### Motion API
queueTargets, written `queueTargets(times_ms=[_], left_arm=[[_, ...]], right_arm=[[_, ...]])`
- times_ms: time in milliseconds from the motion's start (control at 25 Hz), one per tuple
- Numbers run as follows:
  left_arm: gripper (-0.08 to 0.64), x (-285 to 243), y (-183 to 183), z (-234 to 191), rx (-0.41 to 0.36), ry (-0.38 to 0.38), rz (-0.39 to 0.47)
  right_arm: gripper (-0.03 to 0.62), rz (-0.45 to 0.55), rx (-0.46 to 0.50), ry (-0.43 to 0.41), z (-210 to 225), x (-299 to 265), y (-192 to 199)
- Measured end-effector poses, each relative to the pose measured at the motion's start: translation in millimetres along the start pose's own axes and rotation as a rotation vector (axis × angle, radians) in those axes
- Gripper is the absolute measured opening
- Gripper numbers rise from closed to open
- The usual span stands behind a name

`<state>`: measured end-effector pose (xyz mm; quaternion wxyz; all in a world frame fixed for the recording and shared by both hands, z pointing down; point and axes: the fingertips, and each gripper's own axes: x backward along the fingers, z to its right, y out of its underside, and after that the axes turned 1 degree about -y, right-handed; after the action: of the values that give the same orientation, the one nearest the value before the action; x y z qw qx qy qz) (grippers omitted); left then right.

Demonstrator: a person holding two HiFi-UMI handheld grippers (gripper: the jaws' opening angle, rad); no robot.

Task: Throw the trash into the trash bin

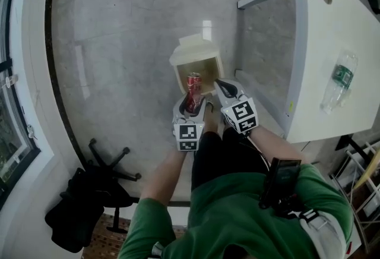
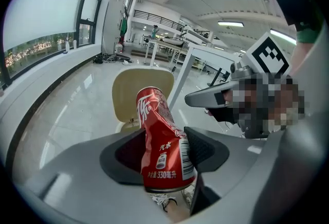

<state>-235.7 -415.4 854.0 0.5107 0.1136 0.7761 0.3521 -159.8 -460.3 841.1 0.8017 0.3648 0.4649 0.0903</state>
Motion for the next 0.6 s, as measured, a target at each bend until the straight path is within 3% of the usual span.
queueTargets(times_ms=[600], left_arm=[[0.244,-81,75,-27,0.011,0.013,-0.109]], right_arm=[[0.003,-0.095,-0.051,0.062,28,-78,73]])
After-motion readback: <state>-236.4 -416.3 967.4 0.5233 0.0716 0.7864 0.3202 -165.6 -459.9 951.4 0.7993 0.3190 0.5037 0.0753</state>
